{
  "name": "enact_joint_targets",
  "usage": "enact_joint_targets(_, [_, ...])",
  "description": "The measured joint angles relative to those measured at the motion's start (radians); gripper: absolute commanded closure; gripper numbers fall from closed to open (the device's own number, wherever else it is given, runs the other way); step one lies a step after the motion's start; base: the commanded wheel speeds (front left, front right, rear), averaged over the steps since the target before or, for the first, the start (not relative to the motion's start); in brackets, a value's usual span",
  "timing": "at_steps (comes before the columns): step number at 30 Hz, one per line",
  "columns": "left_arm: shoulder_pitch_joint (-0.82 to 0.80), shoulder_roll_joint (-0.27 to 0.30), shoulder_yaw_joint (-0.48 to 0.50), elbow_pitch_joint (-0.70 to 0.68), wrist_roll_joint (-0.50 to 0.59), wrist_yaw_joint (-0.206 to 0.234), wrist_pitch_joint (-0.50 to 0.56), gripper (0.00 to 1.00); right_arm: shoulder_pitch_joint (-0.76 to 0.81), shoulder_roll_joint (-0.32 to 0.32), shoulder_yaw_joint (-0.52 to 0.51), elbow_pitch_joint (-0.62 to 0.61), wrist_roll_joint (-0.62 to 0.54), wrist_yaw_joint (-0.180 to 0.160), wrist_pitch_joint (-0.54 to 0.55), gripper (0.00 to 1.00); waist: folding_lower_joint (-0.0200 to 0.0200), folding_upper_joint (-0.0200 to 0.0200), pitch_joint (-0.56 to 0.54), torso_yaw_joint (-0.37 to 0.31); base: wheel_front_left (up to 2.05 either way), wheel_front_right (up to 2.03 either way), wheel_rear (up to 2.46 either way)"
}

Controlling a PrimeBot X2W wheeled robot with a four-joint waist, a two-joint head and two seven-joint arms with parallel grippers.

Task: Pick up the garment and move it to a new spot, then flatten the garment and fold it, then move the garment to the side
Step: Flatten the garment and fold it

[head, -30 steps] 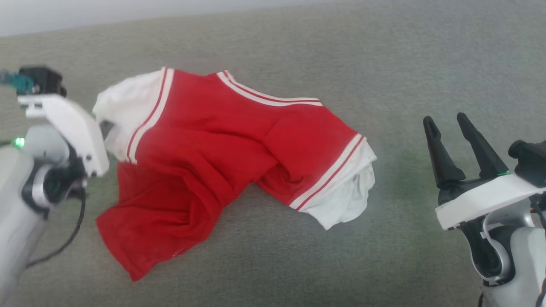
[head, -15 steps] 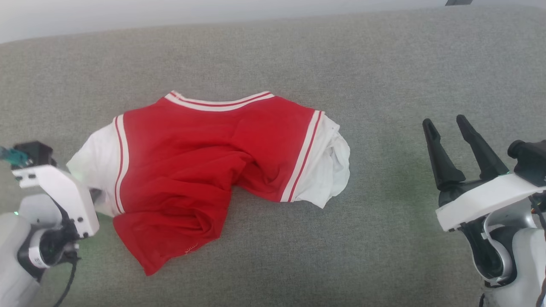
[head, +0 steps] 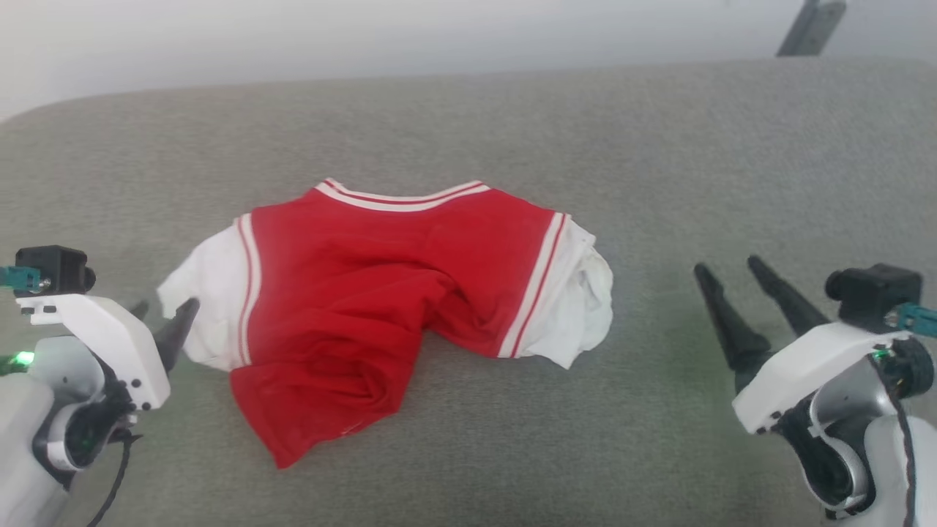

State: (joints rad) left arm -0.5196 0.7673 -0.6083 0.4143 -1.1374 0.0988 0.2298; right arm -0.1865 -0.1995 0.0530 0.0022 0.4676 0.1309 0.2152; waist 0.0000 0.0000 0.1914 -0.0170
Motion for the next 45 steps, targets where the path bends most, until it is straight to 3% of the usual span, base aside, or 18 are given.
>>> enact_joint_targets(7, [0.055, 0.000, 0.022, -0.081, 0.079, -0.028, -0.231, 0.00, 0.003, -0.021, 0.019, 0.034, 0.020, 0.000, 0.143, 0.00, 0.0000, 0.0000, -0.032, 0.062, 0.00, 0.00, 0.00])
enact_joint_targets(15, [0.175, -0.022, 0.072, -0.175, 0.105, 0.013, -0.445, 0.00, -0.015, -0.034, 0.005, 0.081, -0.016, 0.000, 0.289, 0.00, 0.0000, 0.0000, -0.049, 0.158, 0.00, 0.00, 0.00])
enact_joint_targets(22, [0.262, -0.060, 0.113, -0.231, 0.131, 0.046, -0.483, 0.00, -0.054, -0.021, -0.028, 0.148, -0.077, 0.000, 0.385, 0.00, 0.0000, 0.0000, -0.045, 0.243, 0.00, 0.00, 0.00])
enact_joint_targets(28, [0.302, -0.095, 0.174, -0.280, 0.179, 0.052, -0.489, 0.00, -0.077, 0.006, -0.068, 0.243, -0.144, 0.000, 0.496, 0.00, 0.0000, 0.0000, -0.038, 0.292, 0.00, 0.00, 0.00])
enact_joint_targets(34, [0.359, -0.166, 0.272, -0.320, 0.253, 0.035, -0.491, 0.00, -0.116, 0.016, -0.084, 0.308, -0.183, 0.001, 0.597, 0.00, 0.0000, 0.0000, -0.036, 0.310, 0.00, 0.00, 0.00])
enact_joint_targets(35, [0.367, -0.173, 0.283, -0.323, 0.270, 0.028, -0.491, 0.00, -0.121, 0.015, -0.080, 0.317, -0.192, 0.001, 0.605, 0.07, 0.0000, 0.0000, -0.035, 0.310, 0.00, 0.00, 0.00])
enact_joint_targets(36, [0.374, -0.183, 0.296, -0.326, 0.277, 0.027, -0.491, 0.00, -0.128, 0.015, -0.075, 0.324, -0.193, 0.001, 0.613, 0.95, 0.0000, 0.0000, -0.035, 0.311, 0.00, 0.00, 0.00])
enact_joint_targets(37, [0.377, -0.190, 0.310, -0.329, 0.287, 0.023, -0.491, 0.00, -0.132, 0.013, -0.074, 0.329, -0.193, 0.001, 0.612, 1.00, 0.0000, 0.0000, -0.034, 0.311, 0.00, 0.00, 0.00])
enact_joint_targets(45, [0.419, -0.247, 0.392, -0.332, 0.345, -0.017, -0.491, 0.00, -0.169, -0.007, -0.069, 0.335, -0.167, 0.001, 0.604, 1.00, 0.0000, 0.0000, -0.035, 0.295, 0.00, 0.00, 0.00])
